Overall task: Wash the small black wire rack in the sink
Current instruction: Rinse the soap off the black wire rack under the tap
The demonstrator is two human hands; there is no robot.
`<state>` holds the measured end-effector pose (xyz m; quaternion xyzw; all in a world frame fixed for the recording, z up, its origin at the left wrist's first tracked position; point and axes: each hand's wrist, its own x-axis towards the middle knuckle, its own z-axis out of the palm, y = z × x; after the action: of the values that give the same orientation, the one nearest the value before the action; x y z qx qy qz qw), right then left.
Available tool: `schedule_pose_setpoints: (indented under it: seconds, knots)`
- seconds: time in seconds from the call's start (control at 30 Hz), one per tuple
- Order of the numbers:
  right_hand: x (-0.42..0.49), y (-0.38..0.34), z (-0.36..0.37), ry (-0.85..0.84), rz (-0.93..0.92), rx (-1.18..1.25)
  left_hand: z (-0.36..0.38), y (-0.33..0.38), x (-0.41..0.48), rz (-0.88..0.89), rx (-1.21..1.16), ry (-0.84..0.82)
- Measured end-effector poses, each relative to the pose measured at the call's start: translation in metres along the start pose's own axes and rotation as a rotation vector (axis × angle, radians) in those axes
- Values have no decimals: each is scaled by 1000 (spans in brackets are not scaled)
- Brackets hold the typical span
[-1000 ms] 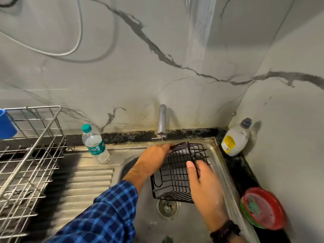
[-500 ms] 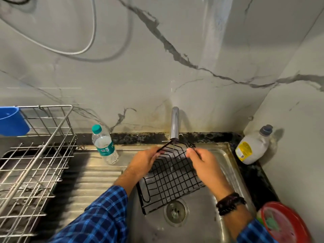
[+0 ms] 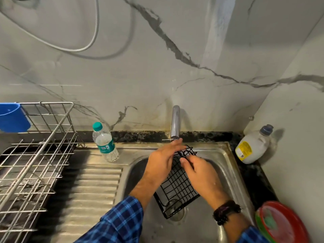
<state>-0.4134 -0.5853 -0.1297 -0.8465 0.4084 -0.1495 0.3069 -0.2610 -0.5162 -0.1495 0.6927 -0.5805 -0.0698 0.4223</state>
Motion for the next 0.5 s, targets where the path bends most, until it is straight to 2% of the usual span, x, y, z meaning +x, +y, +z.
schedule_pose_setpoints:
  seconds: [0.1, 0.17, 0.23, 0.3, 0.37, 0.43, 0.5]
  knots:
    - [1, 1, -3, 18, -4, -57, -8, -7, 6, 132, 110, -25]
    - [0, 1, -6, 42, -20, -76, -14, -21, 9, 35, 223, -38]
    - [2, -3, -10, 41, -44, -79, -15, -22, 4, -197, 171, 19]
    - [8, -10, -12, -10, -72, -80, -12, -6, -3, -476, -27, 201]
    - [15, -19, -13, -76, -129, -95, -8, 12, -7, -683, -118, 359]
    - [23, -27, -13, -109, -209, -153, -4, 22, -7, -915, -398, 329]
    - [31, -33, -15, -122, -284, -219, -8, 30, 1, -1159, -920, 160]
